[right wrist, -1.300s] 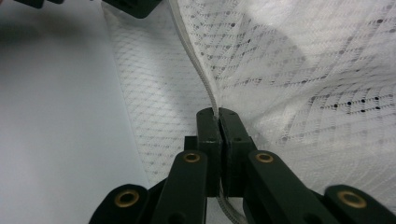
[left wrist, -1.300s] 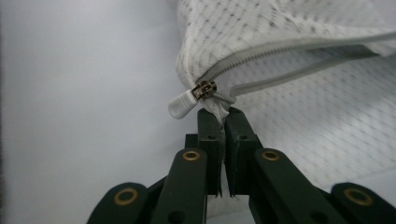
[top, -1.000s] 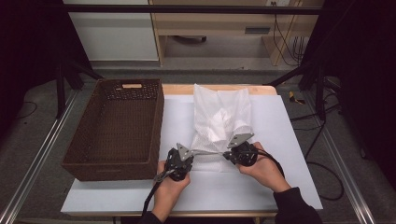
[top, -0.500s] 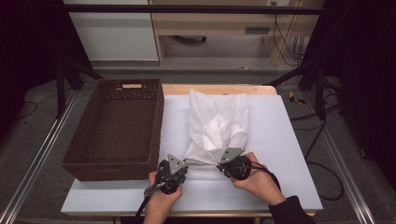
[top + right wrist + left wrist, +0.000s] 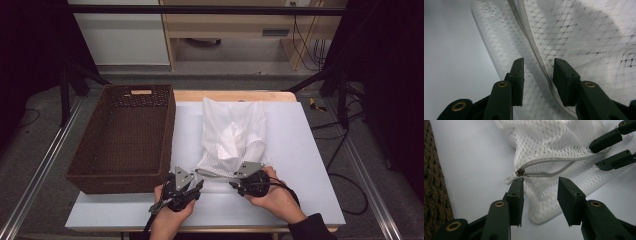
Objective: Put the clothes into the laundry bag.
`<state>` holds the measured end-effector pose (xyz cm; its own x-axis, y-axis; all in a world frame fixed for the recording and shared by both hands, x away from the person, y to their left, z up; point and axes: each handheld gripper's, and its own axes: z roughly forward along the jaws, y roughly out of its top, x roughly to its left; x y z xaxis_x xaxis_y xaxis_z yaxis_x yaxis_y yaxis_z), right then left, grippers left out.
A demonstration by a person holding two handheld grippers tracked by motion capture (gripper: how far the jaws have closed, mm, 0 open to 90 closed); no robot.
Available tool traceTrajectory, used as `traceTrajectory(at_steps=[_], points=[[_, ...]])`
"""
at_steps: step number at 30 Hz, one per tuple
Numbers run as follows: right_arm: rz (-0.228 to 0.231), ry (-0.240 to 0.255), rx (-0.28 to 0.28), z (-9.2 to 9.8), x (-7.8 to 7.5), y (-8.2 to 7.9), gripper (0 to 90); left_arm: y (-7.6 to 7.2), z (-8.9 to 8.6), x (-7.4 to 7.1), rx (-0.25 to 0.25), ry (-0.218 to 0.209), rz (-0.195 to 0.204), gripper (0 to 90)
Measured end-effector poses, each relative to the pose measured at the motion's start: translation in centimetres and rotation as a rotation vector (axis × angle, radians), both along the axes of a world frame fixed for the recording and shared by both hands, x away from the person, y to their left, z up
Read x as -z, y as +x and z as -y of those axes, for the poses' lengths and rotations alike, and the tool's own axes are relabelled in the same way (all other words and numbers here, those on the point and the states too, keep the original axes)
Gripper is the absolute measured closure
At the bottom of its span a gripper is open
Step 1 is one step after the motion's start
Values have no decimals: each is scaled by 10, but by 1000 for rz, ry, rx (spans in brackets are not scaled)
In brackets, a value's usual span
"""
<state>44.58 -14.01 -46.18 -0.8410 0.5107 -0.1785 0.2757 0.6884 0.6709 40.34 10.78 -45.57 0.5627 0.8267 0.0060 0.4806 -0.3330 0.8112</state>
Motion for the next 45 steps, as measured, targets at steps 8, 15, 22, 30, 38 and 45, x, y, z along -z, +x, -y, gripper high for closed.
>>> traceTrajectory(at_steps=[8,15,22,30,38,45], points=[[8,26,1,0,1,0,521,1,-1,0,-5,-11,4,512],[26,67,3,-2,0,-2,412,0,-1,-1,0,-22,9,477],[61,108,16,1,-6,-11,366,0,-2,-2,-1,-20,16,457],[88,115,50,7,-9,-19,248,2,0,-5,17,-24,33,394],[97,113,119,19,-9,-18,94,4,5,-5,39,-43,32,214],[133,149,160,27,-13,-18,71,4,5,-8,43,-60,41,138]])
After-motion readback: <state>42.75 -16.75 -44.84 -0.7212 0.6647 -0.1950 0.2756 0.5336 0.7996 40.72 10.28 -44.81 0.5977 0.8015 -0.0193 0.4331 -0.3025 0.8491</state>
